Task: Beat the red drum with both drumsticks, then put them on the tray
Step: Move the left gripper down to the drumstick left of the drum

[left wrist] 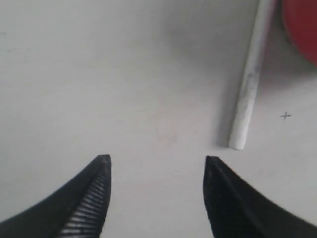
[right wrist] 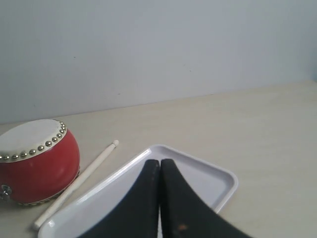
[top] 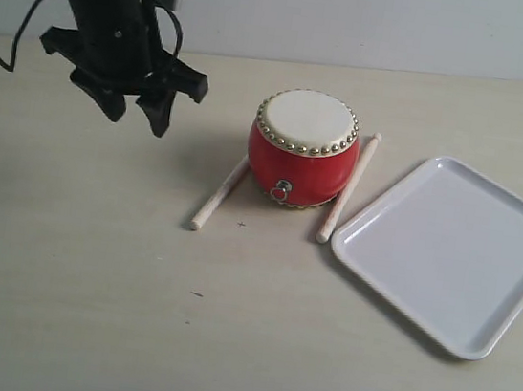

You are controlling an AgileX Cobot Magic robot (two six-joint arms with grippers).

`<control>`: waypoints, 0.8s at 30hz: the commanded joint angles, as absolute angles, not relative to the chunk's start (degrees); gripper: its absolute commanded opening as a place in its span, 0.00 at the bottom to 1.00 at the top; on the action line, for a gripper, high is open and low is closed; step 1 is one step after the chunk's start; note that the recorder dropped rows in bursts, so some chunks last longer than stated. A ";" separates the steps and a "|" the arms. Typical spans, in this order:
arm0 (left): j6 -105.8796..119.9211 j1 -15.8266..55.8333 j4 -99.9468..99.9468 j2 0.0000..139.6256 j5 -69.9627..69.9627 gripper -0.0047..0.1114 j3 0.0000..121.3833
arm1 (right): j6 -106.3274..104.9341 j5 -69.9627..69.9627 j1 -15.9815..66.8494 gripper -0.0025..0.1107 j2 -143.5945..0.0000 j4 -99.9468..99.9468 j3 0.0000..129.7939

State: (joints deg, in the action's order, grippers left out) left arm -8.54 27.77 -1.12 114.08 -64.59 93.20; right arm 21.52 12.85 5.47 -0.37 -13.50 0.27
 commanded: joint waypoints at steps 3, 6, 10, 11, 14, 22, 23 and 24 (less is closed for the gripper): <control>-9.06 31.69 1.13 116.85 -62.44 0.51 93.63 | 21.11 12.56 5.53 0.02 0.00 -13.67 0.00; -9.49 32.88 1.13 118.65 -62.64 0.53 93.63 | 21.11 12.56 5.53 0.02 0.00 -13.67 0.00; -11.22 33.32 1.17 120.53 -61.46 0.57 93.63 | 21.11 12.56 5.53 0.02 0.00 -13.67 0.00; -11.64 33.32 1.17 120.69 -60.87 0.58 93.63 | 21.11 12.56 5.53 0.02 0.00 -13.67 0.00; -11.80 33.32 1.65 121.64 -59.19 0.58 93.63 | 21.11 12.56 5.53 0.02 0.00 -13.67 0.00; -10.67 33.84 3.48 123.40 -56.84 0.57 93.63 | 21.11 12.56 5.53 0.02 0.00 -13.67 0.00; -10.67 33.98 3.05 123.71 -56.84 0.57 93.63 | 21.11 12.56 5.53 0.02 0.00 -13.67 0.00; -10.67 34.25 2.77 124.14 -56.58 0.57 93.63 | 21.11 12.56 5.53 0.02 0.00 -13.67 0.00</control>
